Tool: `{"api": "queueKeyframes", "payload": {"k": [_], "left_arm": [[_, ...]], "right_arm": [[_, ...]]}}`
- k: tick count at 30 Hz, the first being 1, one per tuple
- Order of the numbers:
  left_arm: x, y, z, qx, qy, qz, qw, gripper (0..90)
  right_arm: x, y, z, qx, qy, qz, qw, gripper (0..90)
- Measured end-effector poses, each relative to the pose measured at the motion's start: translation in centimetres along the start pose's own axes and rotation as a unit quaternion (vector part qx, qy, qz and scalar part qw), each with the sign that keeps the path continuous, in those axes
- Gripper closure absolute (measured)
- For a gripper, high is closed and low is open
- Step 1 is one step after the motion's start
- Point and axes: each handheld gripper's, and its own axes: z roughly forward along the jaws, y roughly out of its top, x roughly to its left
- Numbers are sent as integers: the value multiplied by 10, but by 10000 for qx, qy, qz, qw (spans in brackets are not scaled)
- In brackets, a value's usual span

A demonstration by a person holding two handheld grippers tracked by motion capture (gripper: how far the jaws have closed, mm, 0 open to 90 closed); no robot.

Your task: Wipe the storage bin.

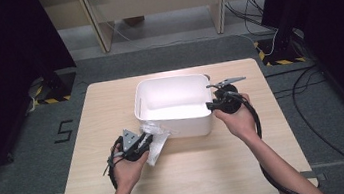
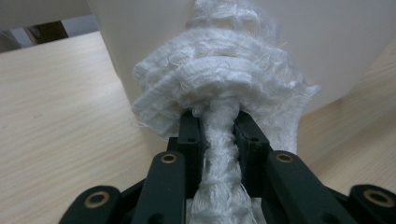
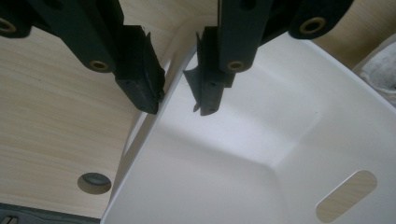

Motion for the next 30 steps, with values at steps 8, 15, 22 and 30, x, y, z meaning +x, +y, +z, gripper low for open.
{"api": "queueKeyframes", "payload": {"k": [8,15,22,30], "left_arm": [[-4,11,-1,-59,80,81,9999,752],[-4,11,1,-53,112,92,9999,752],[-5,8,6,2,155,154,9998,752],[-6,1,14,77,182,173,9997,752]], "right_arm": [[-1,0,0,3,6,30,10000,700],[-1,0,0,7,5,5,10000,699],[0,0,0,8,-13,1,10000,694],[0,0,0,-6,-18,-5,10000,687]]}}
